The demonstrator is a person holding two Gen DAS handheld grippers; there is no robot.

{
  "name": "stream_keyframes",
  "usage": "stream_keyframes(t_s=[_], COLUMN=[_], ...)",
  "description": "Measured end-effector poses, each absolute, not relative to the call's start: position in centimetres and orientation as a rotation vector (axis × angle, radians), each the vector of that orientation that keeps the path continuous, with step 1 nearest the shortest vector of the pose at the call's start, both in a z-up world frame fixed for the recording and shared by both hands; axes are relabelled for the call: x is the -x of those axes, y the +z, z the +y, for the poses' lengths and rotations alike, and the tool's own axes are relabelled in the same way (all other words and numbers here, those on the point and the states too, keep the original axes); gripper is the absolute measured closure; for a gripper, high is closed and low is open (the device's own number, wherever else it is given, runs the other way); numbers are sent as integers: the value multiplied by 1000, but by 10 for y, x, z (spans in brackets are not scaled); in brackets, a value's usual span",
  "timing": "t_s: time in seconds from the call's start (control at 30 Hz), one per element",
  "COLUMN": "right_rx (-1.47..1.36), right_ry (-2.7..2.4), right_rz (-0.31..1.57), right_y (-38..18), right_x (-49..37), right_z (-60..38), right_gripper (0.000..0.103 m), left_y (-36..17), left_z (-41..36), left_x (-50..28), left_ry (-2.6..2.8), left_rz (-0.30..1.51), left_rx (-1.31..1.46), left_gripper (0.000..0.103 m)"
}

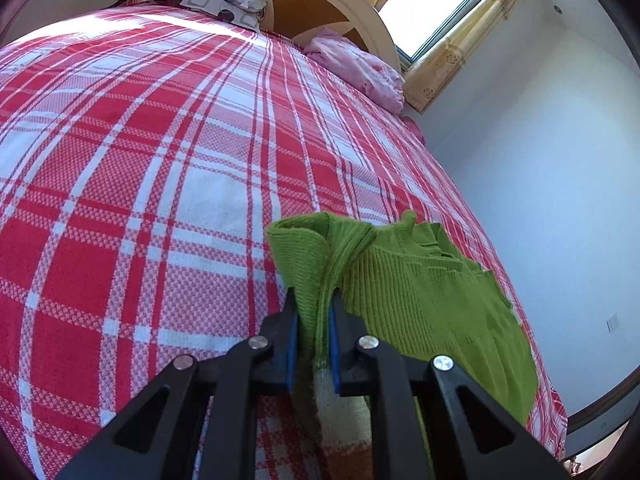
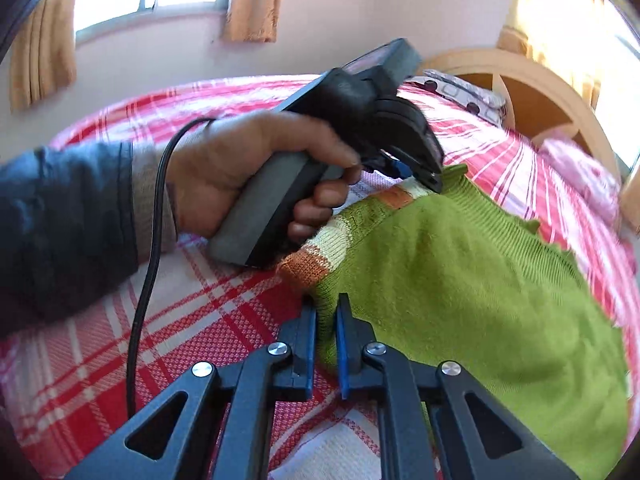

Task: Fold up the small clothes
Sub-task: 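Grasp the striped edge with the left gripper while the right gripper grasps it too, then lift the held edge with both grippers and fold it over the sweater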

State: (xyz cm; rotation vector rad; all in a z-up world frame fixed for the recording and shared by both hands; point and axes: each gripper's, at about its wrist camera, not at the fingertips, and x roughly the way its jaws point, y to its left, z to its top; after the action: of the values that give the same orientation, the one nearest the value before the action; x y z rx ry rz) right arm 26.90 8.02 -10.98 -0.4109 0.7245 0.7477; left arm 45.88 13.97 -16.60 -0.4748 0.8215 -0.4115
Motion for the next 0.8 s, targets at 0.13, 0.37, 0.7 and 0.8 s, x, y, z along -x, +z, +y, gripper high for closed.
stream_keyframes(t_s=[0.13, 0.37, 0.7, 0.8], right_rx=[306, 185, 29, -35], right_ry=[774, 787, 764, 752], right_rz=[754, 760, 691, 675], right_y=[-107, -98, -61, -50], right_x=[-274, -271, -281, -284], right_z=[69, 47, -16, -42], right_gripper=[95, 96, 96, 96], left_y=[-165, -163, -115, -98], left_z=[140, 144, 118, 104], left_x=[-460, -455, -446, -445], left_ry=[-409, -405, -416, -429], left_rz=[836, 871, 798, 771], left_rx=[494, 618, 628, 632], left_gripper=[90, 92, 92, 92])
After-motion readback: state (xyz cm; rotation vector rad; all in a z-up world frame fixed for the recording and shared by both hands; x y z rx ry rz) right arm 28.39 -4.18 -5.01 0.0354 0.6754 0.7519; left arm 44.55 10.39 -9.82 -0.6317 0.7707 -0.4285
